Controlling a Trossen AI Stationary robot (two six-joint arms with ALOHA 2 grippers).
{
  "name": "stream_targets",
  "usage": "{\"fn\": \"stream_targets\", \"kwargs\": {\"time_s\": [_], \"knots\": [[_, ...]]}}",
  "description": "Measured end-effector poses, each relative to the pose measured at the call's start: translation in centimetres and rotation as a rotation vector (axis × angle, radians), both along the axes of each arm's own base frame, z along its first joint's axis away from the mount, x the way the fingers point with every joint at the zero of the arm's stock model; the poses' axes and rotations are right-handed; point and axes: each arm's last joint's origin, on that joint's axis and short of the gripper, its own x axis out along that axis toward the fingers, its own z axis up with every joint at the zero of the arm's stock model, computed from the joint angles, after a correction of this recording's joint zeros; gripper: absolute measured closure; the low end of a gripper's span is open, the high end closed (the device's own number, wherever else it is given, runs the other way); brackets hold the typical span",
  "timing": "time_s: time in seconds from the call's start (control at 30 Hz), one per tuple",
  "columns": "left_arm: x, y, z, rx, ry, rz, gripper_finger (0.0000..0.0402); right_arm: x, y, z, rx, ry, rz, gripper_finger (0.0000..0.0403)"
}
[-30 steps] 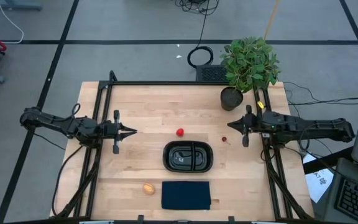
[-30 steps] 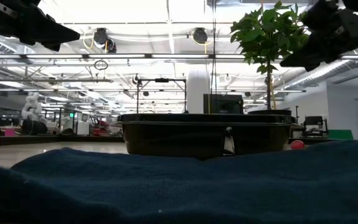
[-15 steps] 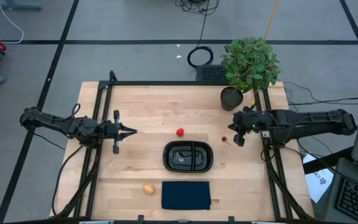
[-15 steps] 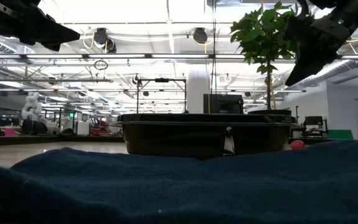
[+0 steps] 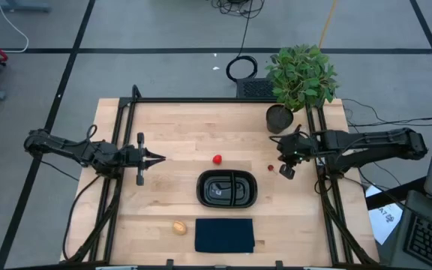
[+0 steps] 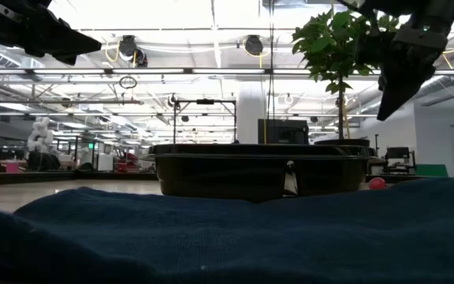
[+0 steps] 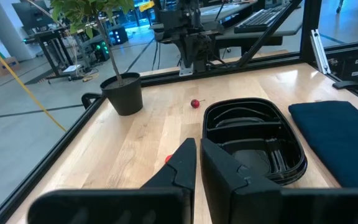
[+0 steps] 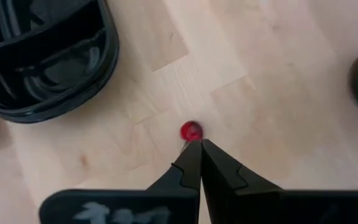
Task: Pick and placing Produce into tupperware
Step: Put the cherry into the black container
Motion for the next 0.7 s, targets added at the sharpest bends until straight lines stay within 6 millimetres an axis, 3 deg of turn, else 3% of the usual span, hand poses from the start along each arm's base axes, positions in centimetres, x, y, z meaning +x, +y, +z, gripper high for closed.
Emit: {"fn": "stream_targets", "kwargs": {"time_s": [0.43, 0.57, 0.7], "knots": [[0.0, 0.0, 0.0, -0.002, 0.0, 0.001, 0.0376, 1.4, 0.0, -1.5, 0.038, 0.086, -0.008, 0.0394], [0.0, 0.0, 0.0, -0.004, -0.001, 0.001, 0.0376, 2.1, 0.0, -1.8, 0.033, 0.08, 0.004, 0.0361], [0.0, 0.0, 0.0, -0.004, -0.001, 0.001, 0.0376, 2.6, 0.0, -2.2, 0.019, 0.085, 0.033, 0.0302]]}}
